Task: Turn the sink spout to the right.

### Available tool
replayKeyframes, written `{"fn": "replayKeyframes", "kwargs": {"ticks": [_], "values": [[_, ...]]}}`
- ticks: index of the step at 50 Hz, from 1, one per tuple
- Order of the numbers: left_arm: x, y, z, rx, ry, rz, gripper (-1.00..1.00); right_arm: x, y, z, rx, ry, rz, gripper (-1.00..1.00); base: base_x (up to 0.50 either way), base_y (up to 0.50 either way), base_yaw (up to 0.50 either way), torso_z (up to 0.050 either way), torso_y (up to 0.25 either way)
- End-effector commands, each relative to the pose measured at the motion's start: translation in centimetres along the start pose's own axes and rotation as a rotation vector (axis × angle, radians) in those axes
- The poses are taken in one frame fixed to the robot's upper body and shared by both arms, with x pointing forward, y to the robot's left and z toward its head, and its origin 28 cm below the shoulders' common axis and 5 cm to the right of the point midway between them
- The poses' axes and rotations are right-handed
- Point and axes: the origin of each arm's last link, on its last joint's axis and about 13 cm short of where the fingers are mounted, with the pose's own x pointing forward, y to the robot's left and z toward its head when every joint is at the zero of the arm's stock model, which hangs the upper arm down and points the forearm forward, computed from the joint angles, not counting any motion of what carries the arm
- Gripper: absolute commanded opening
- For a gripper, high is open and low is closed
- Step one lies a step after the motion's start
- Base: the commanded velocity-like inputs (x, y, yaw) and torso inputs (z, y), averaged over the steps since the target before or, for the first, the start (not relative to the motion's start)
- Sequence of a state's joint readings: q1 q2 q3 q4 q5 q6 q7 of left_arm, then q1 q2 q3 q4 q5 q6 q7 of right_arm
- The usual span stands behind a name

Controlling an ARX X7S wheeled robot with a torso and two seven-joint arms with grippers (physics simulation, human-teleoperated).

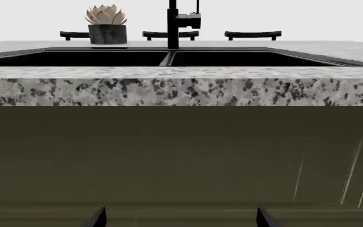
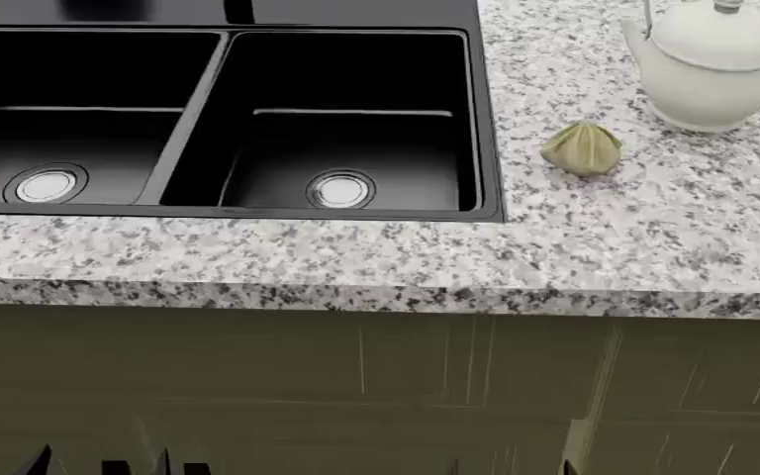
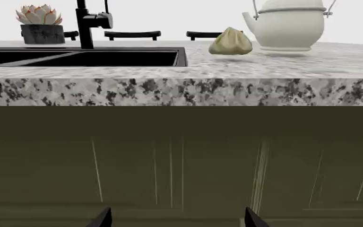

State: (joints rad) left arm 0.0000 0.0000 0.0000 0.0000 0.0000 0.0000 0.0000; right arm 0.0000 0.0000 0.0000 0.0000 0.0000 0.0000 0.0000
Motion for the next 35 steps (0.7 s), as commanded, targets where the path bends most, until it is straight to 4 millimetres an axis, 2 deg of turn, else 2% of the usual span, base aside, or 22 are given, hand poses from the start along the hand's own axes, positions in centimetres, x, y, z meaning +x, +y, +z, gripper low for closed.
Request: {"fn": "replayKeyframes", "kwargs": {"ticks": [1, 9, 10, 11, 15, 24, 35], "values": [[0.0, 0.0, 0.0, 0.000, 0.000, 0.000, 1.00, 0.1, 0.0, -0.1, 0.000, 0.000, 0.005, 1.00, 0.00, 0.00, 0.00, 0.000, 0.000], [-0.1, -0.2, 0.1, 0.026, -0.010, -0.008, 1.00, -0.1, -0.1, 0.3, -0.014, -0.009, 0.001, 1.00, 0.00, 0.00, 0.00, 0.000, 0.000], [0.0, -0.2, -0.1, 0.077, 0.021, 0.015, 1.00, -0.1, -0.1, 0.3, -0.014, -0.008, 0.000, 1.00, 0.00, 0.00, 0.00, 0.000, 0.000], [-0.3, -0.1, 0.5, 0.023, -0.029, -0.007, 1.00, -0.1, -0.1, 0.0, -0.015, -0.007, 0.001, 1.00, 0.00, 0.00, 0.00, 0.000, 0.000], [-0.5, 0.3, 0.7, -0.047, -0.091, -0.042, 1.00, -0.2, 0.0, 0.4, -0.019, -0.005, 0.002, 1.00, 0.00, 0.00, 0.00, 0.000, 0.000], [-0.2, 0.4, -0.1, -0.052, -0.087, -0.086, 1.00, 0.0, 0.0, 0.3, -0.025, 0.002, -0.002, 1.00, 0.00, 0.00, 0.00, 0.050, 0.000], [-0.4, 0.3, -0.1, -0.066, -0.086, -0.092, 1.00, 0.0, -0.1, 0.3, -0.025, -0.002, -0.007, 1.00, 0.00, 0.00, 0.00, 0.050, 0.000]]}}
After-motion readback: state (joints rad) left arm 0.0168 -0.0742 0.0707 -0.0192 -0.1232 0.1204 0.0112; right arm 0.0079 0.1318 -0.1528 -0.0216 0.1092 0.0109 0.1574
